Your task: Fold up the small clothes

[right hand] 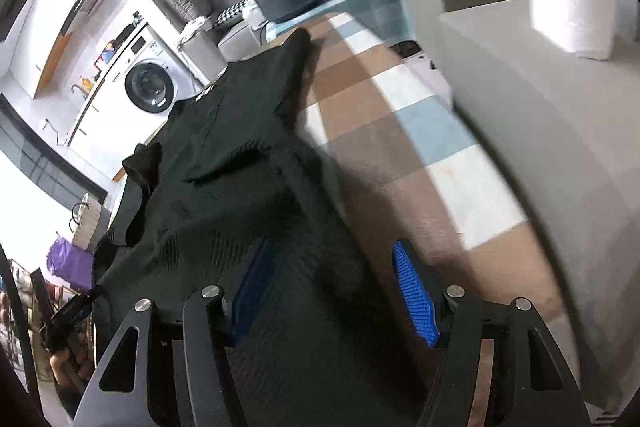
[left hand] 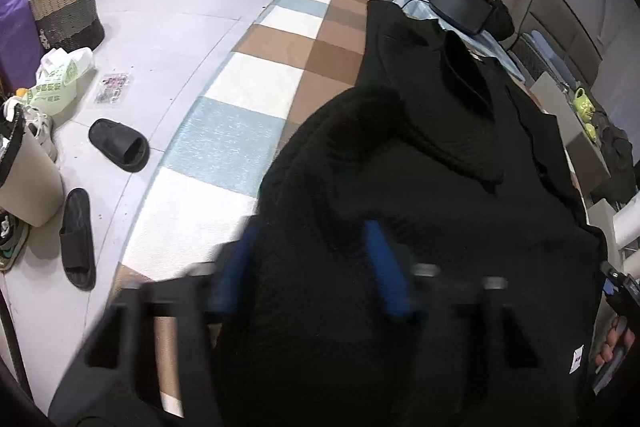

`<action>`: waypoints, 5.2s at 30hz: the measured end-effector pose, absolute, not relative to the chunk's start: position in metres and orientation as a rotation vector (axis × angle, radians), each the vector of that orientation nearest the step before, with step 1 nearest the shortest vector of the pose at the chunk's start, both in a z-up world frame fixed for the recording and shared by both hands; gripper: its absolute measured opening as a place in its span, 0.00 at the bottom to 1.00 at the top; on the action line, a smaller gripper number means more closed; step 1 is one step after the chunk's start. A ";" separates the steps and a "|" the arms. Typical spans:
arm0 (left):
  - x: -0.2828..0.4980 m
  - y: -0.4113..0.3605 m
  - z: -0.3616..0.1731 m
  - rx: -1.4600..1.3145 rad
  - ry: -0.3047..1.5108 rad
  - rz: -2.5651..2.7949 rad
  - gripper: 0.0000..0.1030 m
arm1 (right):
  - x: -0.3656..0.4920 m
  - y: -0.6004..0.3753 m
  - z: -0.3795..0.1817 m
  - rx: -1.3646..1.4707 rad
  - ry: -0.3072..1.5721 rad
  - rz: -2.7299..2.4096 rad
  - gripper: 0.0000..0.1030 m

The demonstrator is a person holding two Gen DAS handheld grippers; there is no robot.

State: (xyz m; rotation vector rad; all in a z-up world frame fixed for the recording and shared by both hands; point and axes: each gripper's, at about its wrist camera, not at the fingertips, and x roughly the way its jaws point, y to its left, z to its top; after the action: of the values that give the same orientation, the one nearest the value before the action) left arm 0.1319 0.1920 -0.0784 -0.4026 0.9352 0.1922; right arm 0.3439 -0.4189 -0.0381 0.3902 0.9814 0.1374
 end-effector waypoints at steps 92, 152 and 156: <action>0.069 0.212 -0.025 -0.406 0.807 0.243 0.79 | 0.328 -0.440 -0.020 0.411 0.875 0.080 0.62; 0.074 0.193 0.007 -0.300 0.676 0.110 0.05 | 0.290 -0.416 0.028 0.290 0.593 0.285 0.05; 0.113 0.201 0.000 -0.298 0.706 0.114 0.05 | 0.328 -0.410 0.024 0.359 0.629 0.204 0.05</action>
State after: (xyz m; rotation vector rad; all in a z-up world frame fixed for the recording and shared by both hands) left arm 0.1130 0.2011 -0.0003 -0.2977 0.7058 0.1140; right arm 0.3277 -0.4103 0.0242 0.3586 0.6290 0.2038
